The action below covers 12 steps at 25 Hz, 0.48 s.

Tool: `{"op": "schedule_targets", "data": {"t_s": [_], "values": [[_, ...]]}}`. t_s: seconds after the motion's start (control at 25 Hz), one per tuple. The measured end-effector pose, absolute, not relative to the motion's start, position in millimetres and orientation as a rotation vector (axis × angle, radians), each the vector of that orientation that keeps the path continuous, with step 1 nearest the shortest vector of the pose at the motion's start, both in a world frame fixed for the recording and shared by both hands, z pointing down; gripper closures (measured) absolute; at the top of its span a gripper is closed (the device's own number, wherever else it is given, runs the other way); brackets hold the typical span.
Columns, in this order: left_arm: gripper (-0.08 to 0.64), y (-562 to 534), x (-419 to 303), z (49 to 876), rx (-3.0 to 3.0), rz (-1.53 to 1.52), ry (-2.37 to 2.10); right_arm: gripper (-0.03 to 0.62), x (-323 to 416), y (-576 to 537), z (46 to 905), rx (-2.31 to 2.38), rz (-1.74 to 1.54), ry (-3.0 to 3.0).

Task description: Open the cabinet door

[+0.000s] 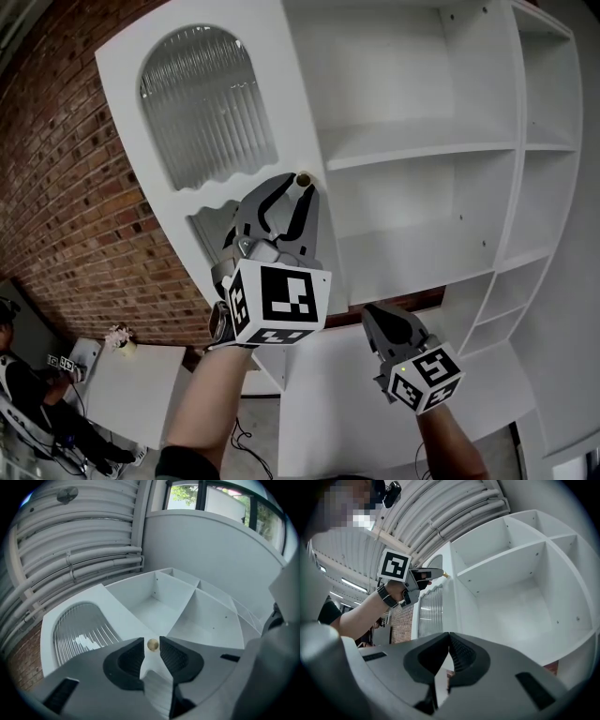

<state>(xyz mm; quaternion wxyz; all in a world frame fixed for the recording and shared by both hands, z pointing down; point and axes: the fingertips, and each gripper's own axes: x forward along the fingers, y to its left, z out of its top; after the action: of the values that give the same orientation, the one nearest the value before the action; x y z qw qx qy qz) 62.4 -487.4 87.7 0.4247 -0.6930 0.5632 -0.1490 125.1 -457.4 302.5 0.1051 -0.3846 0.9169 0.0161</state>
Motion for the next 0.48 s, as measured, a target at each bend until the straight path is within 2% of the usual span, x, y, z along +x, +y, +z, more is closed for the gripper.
{"op": "schedule_targets", "data": {"t_s": [0.48], "values": [[0.453,-509.4,67.2,88.2,-1.694,-0.450,1.421,0.589,129.2,-464.9,308.7,-1.119,0.017,2.701]]}}
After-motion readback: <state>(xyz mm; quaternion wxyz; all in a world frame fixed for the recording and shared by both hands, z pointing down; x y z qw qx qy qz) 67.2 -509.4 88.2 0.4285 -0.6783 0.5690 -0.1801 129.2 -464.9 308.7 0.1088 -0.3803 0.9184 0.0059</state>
